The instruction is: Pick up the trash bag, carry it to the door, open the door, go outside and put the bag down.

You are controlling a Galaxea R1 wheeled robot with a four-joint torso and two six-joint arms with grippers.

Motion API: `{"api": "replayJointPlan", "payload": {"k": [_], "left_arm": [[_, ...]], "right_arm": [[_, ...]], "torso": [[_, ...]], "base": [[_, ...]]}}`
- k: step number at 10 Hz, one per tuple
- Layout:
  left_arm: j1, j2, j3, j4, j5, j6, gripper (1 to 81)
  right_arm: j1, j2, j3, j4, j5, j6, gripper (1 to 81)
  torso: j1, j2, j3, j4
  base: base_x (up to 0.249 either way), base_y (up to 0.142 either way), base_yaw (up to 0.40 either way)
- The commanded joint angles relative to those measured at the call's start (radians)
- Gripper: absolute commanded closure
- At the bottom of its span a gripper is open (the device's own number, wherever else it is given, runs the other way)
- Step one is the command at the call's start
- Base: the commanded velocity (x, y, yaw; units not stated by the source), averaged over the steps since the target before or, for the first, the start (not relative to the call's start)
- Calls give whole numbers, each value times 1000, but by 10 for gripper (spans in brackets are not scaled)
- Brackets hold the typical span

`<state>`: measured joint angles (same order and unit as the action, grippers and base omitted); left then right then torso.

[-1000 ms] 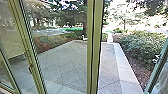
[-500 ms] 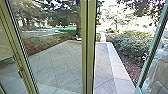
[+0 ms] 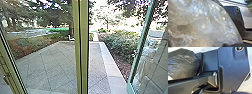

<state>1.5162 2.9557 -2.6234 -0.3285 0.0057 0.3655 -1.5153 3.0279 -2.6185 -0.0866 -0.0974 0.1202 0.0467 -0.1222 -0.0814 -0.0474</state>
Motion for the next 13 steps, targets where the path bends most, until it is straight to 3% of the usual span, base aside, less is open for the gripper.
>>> {"api": "replayJointPlan", "payload": {"k": [1,7,13], "left_arm": [[-47,-6,3,9,63,4,811],[-49,-6,3,8,63,4,811],[-49,-10,3,-4,63,4,811]], "right_arm": [[48,19,12,-16,-59,-7,10],[48,22,12,-19,-59,-7,10],[48,24,9,-24,-59,-7,10]], "torso": [[0,0,0,0],[0,0,0,0],[0,0,0,0]], "base": [[0,0,-207],[0,0,-156],[0,0,0]]}}
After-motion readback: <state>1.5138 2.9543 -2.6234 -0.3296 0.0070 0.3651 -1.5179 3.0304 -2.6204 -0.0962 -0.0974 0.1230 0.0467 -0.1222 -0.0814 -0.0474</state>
